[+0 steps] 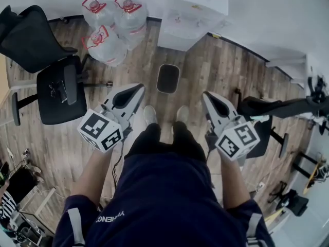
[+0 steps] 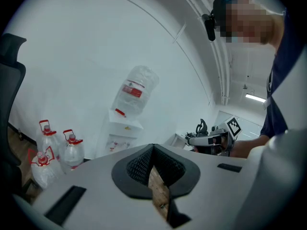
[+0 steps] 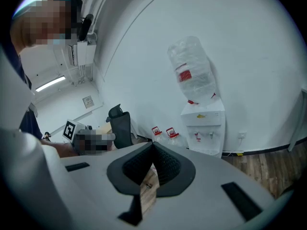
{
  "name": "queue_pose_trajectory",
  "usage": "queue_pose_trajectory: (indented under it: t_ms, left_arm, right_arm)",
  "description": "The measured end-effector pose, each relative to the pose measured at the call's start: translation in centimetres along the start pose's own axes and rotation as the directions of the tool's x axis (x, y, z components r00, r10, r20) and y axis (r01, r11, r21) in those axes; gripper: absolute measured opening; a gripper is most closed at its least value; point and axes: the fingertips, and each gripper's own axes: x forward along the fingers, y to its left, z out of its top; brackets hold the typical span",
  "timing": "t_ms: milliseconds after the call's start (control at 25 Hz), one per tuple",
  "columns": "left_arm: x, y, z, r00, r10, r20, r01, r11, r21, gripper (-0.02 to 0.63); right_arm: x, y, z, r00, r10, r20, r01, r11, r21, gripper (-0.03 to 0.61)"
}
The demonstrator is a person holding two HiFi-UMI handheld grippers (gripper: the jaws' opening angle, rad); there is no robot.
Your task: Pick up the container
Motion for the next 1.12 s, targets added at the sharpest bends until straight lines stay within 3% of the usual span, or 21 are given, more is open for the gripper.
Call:
queue_pose_trajectory:
  t_ms: [280, 640, 1040, 1120]
  left_arm:
    - [4.8, 3.8, -3.6, 0.995, 0.062, -0.075, -0.065, 0.997, -0.037, 0.018]
    - [12.4, 10.7, -11.3, 0.977, 0.156, -0.144, -0.169, 0.982, -0.080, 0.018]
    - [20.4, 18.7, -28.7, 0.929, 0.160, -0.333, -0.221, 0.963, -0.156, 0.020]
    - [21.8, 20.2, -33.2, 0.911, 0.148, -0.385, -0.230, 0.957, -0.175, 0.032]
  right_arm:
    - [5.4, -6.2, -2.7, 0.995, -0.006, -0.098, 0.009, 0.999, 0.034, 0.015]
    - [13.4, -16.0, -11.1, 0.961, -0.008, -0.277, 0.029, 0.997, 0.072, 0.017]
    - [23.8, -23.5, -28.6, 0.865, -0.014, -0.501, 0.098, 0.985, 0.142, 0.022]
    - [25.4, -24.9, -32.8, 0.839, -0.011, -0.545, 0.124, 0.977, 0.171, 0.073]
